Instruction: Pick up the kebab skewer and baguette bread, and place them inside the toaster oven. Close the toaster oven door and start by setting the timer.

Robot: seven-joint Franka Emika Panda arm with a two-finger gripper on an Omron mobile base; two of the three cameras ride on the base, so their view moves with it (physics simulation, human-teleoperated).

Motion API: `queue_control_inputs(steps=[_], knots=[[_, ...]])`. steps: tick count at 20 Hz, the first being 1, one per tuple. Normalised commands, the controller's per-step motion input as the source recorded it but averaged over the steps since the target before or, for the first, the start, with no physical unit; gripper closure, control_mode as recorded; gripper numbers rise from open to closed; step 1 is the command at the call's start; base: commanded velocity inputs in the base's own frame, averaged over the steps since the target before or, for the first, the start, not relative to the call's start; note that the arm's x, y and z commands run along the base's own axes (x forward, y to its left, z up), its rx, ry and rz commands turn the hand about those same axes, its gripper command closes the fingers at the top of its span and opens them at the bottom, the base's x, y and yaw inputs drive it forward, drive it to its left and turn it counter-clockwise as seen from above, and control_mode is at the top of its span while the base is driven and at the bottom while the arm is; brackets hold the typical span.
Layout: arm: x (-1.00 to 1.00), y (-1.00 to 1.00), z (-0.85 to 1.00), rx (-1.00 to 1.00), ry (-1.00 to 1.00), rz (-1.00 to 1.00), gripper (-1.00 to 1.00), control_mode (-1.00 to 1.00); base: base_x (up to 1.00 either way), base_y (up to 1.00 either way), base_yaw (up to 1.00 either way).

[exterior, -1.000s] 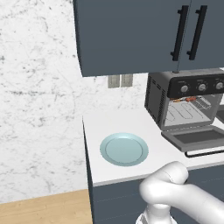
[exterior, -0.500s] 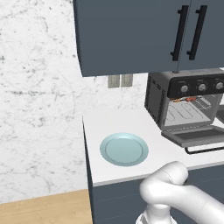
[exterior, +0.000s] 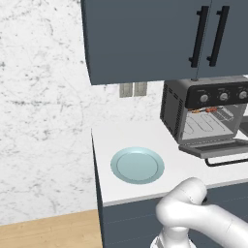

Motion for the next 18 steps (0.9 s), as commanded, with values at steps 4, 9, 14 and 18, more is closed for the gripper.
queue_control_inputs(steps=[4, 9, 14, 18], knots=[[0.41, 0.02, 0.07, 0.00, -0.06, 0.04, -1.00, -1.00, 0.00, 0.00, 0.00], [0.33, 0.01, 0.20, 0.01, -0.08, 0.03, -1.00, -1.00, 0.00, 0.00, 0.00], [0.29, 0.00, 0.40, 0.04, -0.11, 0.02, -1.00, -1.00, 0.00, 0.00, 0.00], [0.26, 0.00, 0.58, 0.04, -0.14, 0.01, -1.00, -1.00, 0.00, 0.00, 0.00]])
